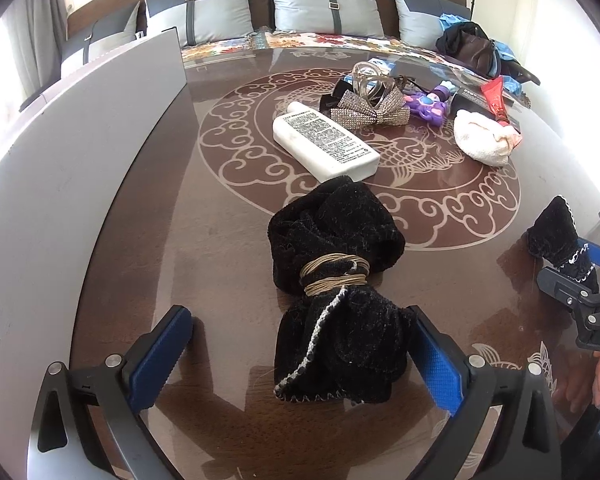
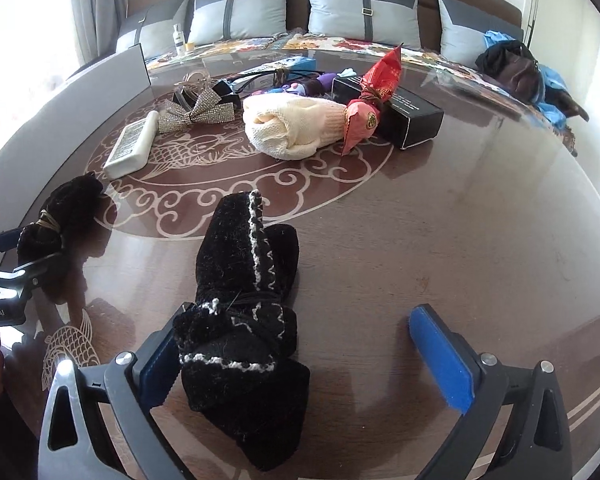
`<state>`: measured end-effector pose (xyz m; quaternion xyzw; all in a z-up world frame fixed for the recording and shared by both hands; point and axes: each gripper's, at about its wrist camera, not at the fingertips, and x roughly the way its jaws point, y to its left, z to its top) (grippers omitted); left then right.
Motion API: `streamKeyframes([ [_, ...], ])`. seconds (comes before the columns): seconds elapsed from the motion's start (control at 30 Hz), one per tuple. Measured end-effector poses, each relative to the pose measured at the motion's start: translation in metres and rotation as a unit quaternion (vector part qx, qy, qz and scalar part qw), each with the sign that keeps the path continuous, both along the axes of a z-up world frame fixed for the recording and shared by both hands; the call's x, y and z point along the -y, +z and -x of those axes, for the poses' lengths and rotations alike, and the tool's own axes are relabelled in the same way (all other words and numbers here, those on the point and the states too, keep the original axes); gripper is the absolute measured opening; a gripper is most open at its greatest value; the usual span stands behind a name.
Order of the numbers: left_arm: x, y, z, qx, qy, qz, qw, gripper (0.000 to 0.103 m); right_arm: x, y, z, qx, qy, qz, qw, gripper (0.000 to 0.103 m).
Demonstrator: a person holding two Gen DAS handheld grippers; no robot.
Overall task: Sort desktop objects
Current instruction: 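Lift the black gloves with the left gripper off the table, then carry the black gloves into the white cardboard bin and open the left gripper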
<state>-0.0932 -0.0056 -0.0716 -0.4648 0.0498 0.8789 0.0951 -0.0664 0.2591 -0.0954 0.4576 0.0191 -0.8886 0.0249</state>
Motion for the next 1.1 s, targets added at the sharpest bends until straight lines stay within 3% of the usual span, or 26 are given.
streamKeyframes([
  [0.83, -0.002, 0.001, 0.003, 0.003, 0.000, 0.001, 1.0000, 0.103, 0.000, 0.000, -0.001, -0.002, -0.003, 0.001, 1.000, 0.103],
  [0.93, -0.002, 0.001, 0.004, 0.001, -0.013, 0.000, 0.9999, 0.103, 0.001, 0.002, 0.003, 0.017, 0.000, -0.001, 1.000, 0.103],
  [0.97, -0.002, 0.003, 0.004, -0.006, -0.021, -0.001, 0.9998, 0.093, 0.000, 0.003, 0.007, 0.031, 0.000, -0.001, 1.000, 0.103],
  [1.0, -0.003, 0.006, 0.003, -0.017, -0.031, -0.004, 0.9994, 0.066, 0.001, 0.004, 0.010, 0.039, 0.000, 0.000, 0.999, 0.102],
  [1.03, -0.005, 0.008, 0.002, -0.024, -0.043, -0.006, 0.9988, 0.056, 0.001, 0.006, 0.011, 0.036, -0.001, 0.001, 0.999, 0.092],
  [1.07, -0.006, 0.010, 0.003, -0.025, -0.051, -0.005, 0.9984, 0.035, 0.002, 0.009, 0.011, 0.028, 0.003, -0.002, 1.000, 0.069],
  [1.1, -0.004, 0.011, 0.004, -0.020, -0.055, -0.011, 0.9982, 0.034, 0.003, 0.012, 0.012, 0.024, 0.007, -0.003, 1.000, 0.054],
])
